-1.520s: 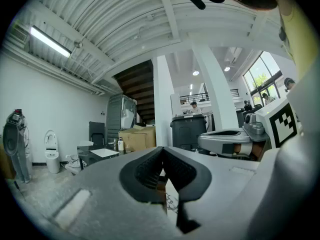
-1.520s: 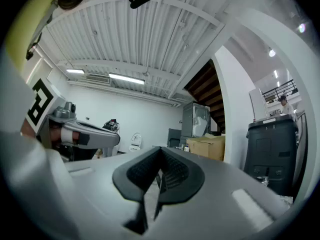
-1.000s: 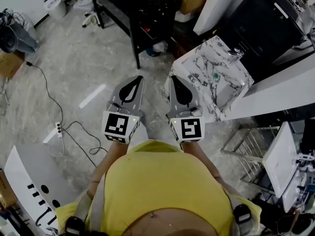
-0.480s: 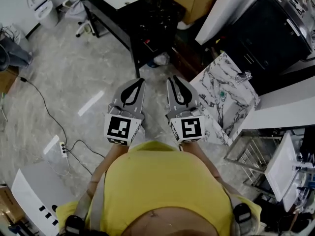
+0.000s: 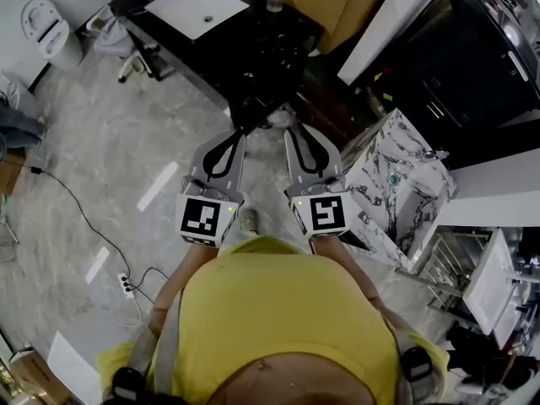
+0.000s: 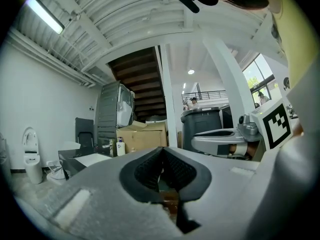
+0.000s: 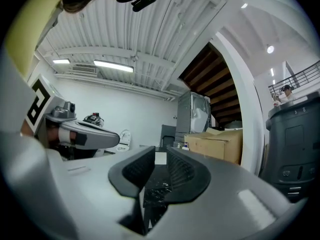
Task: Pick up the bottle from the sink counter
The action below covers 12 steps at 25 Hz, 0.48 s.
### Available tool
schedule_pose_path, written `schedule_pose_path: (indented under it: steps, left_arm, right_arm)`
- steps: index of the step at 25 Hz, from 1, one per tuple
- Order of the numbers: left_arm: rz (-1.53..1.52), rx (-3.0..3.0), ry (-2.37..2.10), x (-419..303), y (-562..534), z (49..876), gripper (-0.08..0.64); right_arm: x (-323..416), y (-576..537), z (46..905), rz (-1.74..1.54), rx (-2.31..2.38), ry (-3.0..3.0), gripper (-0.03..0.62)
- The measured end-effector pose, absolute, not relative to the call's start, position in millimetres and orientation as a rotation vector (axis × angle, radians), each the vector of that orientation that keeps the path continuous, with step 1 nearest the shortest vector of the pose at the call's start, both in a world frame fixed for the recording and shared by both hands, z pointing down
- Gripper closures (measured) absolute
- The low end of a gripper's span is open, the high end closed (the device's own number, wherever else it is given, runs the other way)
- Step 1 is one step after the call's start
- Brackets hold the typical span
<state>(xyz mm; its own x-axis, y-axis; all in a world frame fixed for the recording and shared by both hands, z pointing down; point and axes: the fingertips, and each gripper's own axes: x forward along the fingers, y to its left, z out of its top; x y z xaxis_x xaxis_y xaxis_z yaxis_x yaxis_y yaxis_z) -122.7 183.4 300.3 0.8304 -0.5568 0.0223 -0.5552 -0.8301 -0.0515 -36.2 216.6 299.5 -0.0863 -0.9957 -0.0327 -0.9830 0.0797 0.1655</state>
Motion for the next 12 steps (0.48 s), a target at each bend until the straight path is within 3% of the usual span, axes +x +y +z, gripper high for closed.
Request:
schedule_pose_path:
  steps: [12]
  left_arm:
    - [-0.044, -3.043, 0.862, -116.6, 110.5, 311.0, 0.557]
  right_arm:
    - [-27.6, 148.9, 306.2, -0.179, 2.062, -2.195, 0.489]
